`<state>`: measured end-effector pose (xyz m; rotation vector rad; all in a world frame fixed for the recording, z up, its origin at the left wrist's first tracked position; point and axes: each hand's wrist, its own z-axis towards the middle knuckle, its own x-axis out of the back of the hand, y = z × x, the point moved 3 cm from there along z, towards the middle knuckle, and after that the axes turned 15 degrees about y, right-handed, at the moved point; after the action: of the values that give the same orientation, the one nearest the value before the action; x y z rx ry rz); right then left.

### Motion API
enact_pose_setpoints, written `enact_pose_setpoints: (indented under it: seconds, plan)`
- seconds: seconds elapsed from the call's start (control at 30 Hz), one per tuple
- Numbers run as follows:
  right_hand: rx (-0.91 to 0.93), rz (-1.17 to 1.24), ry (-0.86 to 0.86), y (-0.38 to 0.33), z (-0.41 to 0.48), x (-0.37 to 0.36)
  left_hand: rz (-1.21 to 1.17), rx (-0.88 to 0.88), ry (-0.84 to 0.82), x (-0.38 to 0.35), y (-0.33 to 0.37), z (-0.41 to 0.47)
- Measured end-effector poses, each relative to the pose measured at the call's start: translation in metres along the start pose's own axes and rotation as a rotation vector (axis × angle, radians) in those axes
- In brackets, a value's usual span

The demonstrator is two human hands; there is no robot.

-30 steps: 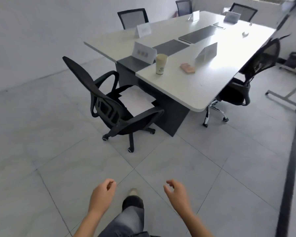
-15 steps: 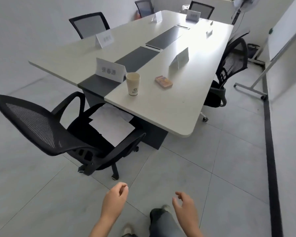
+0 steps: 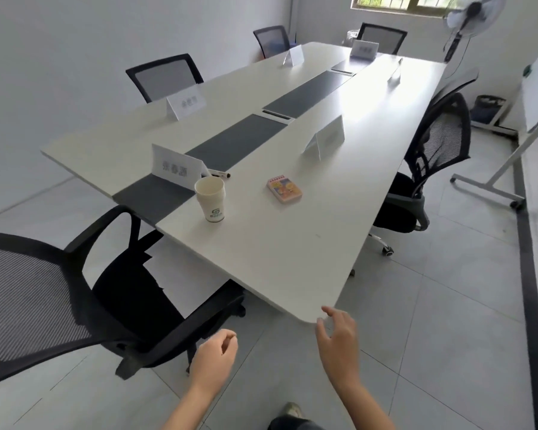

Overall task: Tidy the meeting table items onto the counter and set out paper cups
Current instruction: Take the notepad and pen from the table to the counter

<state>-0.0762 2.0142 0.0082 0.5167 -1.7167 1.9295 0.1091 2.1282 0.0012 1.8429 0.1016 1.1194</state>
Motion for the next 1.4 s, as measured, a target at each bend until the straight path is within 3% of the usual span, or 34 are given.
enact_pose_setpoints:
  seconds: [0.2, 0.47, 0.73, 0.83, 1.03, 1.2, 1.4]
  plan:
    - [-0.028, -0.034, 0.057, 0.012, 0.073, 0.005, 0.008, -0.124, 0.014, -0.044, 0.069, 0.042]
    - [-0.035, -0.063, 0.013, -0.01, 0.153, -0.038, 0.072, -0.212, 0.101, -0.061, 0.129, 0.141]
    - [-0.023, -0.19, -0.066, -0.048, 0.223, -0.109, 0.153, -0.487, 0.189, -0.034, 0.233, 0.301]
    - [0.003, -0.26, -0.072, -0.07, 0.249, -0.138, 0.197, -0.516, 0.202, -0.012, 0.253, 0.367]
    - [0.023, -0.364, -0.09, -0.098, 0.288, -0.185, 0.498, -0.492, -0.012, -0.009, 0.2, 0.478]
    - [0.0, -0.421, -0.165, -0.102, 0.307, -0.212, 0.809, -0.491, -0.148, -0.028, 0.152, 0.513]
    - [-0.013, -0.519, -0.274, -0.092, 0.323, -0.236, 1.083, -0.563, -0.17, -0.054, 0.145, 0.527]
